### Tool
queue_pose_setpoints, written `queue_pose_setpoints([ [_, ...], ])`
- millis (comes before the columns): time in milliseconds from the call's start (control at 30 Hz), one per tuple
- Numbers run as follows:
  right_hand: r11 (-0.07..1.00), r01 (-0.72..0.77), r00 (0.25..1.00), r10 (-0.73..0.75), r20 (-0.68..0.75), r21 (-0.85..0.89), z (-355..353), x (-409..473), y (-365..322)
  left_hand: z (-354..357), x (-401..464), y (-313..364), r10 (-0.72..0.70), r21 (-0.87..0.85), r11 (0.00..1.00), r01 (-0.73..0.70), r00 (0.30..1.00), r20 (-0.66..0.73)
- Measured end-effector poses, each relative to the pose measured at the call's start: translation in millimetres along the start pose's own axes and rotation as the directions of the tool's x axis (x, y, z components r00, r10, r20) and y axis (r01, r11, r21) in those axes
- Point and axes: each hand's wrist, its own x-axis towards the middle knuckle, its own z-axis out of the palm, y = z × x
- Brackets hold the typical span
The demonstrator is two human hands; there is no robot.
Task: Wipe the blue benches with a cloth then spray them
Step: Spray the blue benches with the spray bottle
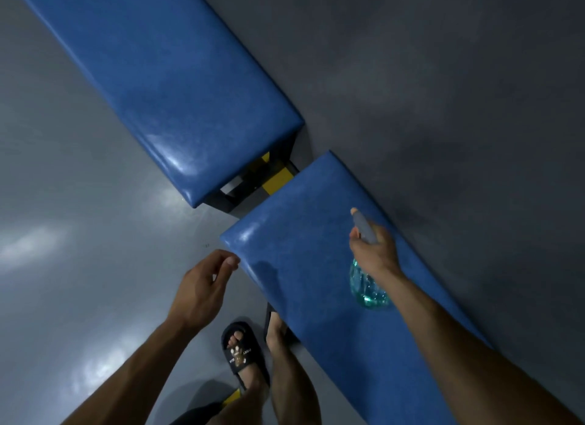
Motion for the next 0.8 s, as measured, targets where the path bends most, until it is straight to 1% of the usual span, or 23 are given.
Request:
queue_pose_setpoints([
  [100, 0.994, 0.104, 0.984, -0.108, 0.143, 0.038, 26, -28, 1, -8, 4, 0, -0.008, 0.003, 1.000, 0.008, 1.000, -0.020],
  [200, 0.980, 0.194, 0.938, -0.198, 0.286, 0.042, 57, -65, 6, -20, 7, -5, -0.033, 0.000, 0.999, 0.033, 0.999, -0.033],
  [267, 0.974, 0.219, 0.917, -0.224, 0.330, 0.051, 79, -87, 9, -28, 8, -9, -0.049, -0.009, 0.999, 0.049, 0.998, -0.048],
  [333, 0.972, 0.229, 0.920, -0.233, 0.317, 0.049, 96, -101, 10, -37, 11, -13, -0.061, -0.015, 0.998, 0.060, 0.996, -0.058],
  [467, 0.981, 0.185, 0.950, -0.194, 0.246, 0.062, 108, -103, -5, -54, 21, -20, -0.078, -0.022, 0.997, 0.076, 0.994, -0.070],
  [600, 0.974, 0.224, 0.936, -0.221, 0.274, 0.021, 111, -87, -43, -78, 32, -32, -0.065, -0.033, 0.997, 0.063, 0.996, -0.064],
  [667, 0.963, 0.270, 0.928, -0.261, 0.264, 0.003, 119, -81, -64, -93, 37, -40, -0.052, -0.040, 0.998, 0.050, 0.997, -0.063],
  [733, 0.949, 0.314, 0.920, -0.308, 0.244, 0.013, 131, -79, -87, -110, 41, -49, -0.044, -0.048, 0.998, 0.041, 0.997, -0.057],
  [800, 0.940, 0.339, 0.905, -0.340, 0.256, 0.049, 148, -81, -108, -127, 45, -58, -0.046, -0.045, 0.998, 0.044, 0.998, -0.048],
])
